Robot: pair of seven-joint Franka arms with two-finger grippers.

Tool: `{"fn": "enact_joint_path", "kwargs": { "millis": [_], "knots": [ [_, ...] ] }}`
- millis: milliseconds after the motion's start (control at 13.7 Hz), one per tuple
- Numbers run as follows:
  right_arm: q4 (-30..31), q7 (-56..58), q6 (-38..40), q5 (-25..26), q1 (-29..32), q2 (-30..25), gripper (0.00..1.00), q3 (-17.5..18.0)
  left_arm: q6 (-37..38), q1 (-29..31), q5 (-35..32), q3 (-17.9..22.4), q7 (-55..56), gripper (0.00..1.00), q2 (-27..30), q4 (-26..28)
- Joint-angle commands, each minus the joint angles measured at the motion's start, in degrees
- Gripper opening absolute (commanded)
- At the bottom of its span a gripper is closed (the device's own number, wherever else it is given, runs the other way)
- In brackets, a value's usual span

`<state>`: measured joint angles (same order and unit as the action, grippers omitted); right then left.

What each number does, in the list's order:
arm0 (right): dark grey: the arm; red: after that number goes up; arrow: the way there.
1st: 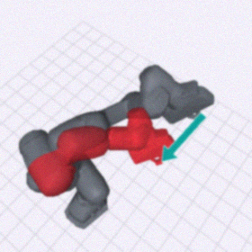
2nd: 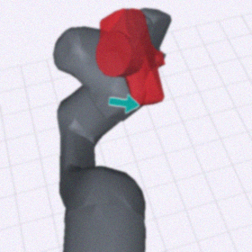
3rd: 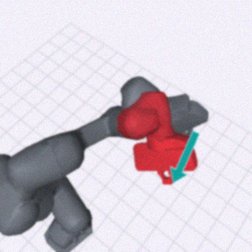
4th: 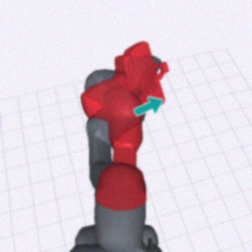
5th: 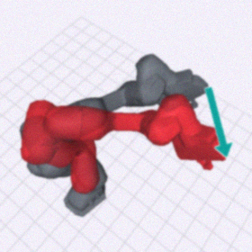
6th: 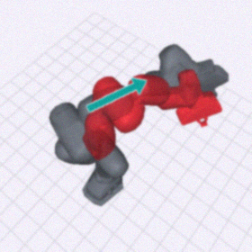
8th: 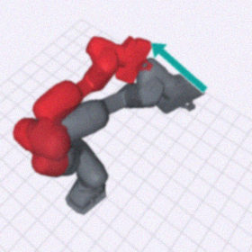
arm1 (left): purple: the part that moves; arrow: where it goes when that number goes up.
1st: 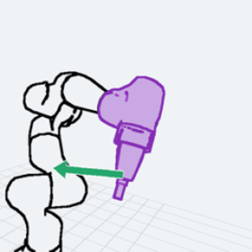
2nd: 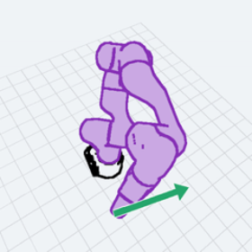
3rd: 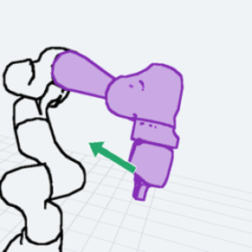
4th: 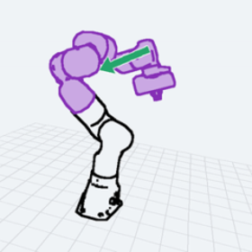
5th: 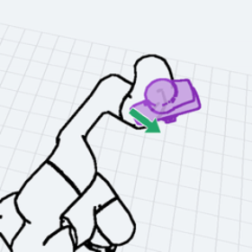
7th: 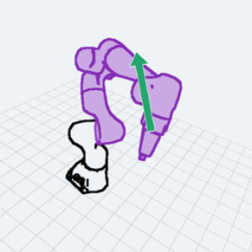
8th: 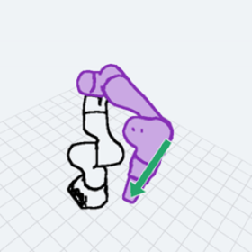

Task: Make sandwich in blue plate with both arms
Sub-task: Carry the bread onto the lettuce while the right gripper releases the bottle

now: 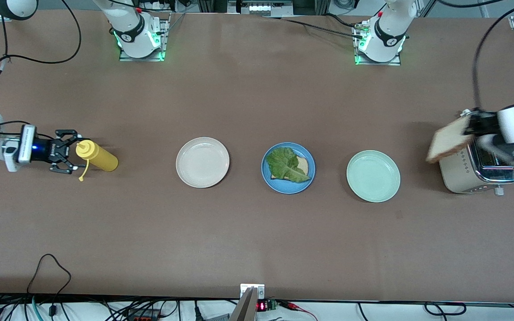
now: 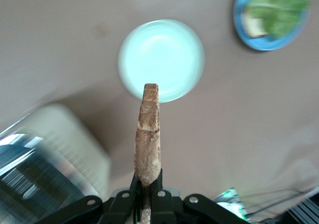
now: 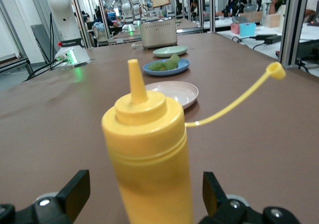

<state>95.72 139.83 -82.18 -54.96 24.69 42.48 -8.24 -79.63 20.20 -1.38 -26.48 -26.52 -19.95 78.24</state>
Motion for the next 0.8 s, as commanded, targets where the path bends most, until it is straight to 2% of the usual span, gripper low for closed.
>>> {"fn": "enact_joint_path", "kwargs": {
  "millis": [0, 146, 292, 365, 583, 729],
  "knots": [
    [-0.3, -4.3, -0.1, 4.5, -0.2, -5.1, 1.00, -2.0, 0.3, -6.8, 3.2, 0.0, 3.0, 0.01, -4.6, -1.9],
    [-1.1, -9.6, -4.5, 10.1, -1.0, -10.5, 1.00, -2.0, -2.5, -13.0, 7.0, 0.0, 11.6, 0.01, -7.5, -2.0],
    [-1.1, -19.0, -8.5, 15.7, -4.4, -16.6, 1.00, -2.1, -8.8, -16.4, 16.1, 0.0, 17.1, 0.01, -11.5, -1.9],
    [-1.1, -25.3, -10.4, 18.9, -6.1, -19.4, 1.00, -2.0, -12.2, -16.7, 21.7, 0.0, 17.5, 0.01, -13.8, -1.8],
    [-1.1, -46.8, -13.5, 29.3, -13.8, -27.5, 1.00, -2.0, -20.1, -17.9, 32.4, 0.0, 16.2, 0.01, -17.2, -1.3],
    [-1.0, -64.2, -13.6, 37.3, -19.5, -33.1, 1.00, -2.0, -22.4, -17.5, 41.4, 0.2, 8.5, 0.00, -20.4, -0.2]
  ]
}}
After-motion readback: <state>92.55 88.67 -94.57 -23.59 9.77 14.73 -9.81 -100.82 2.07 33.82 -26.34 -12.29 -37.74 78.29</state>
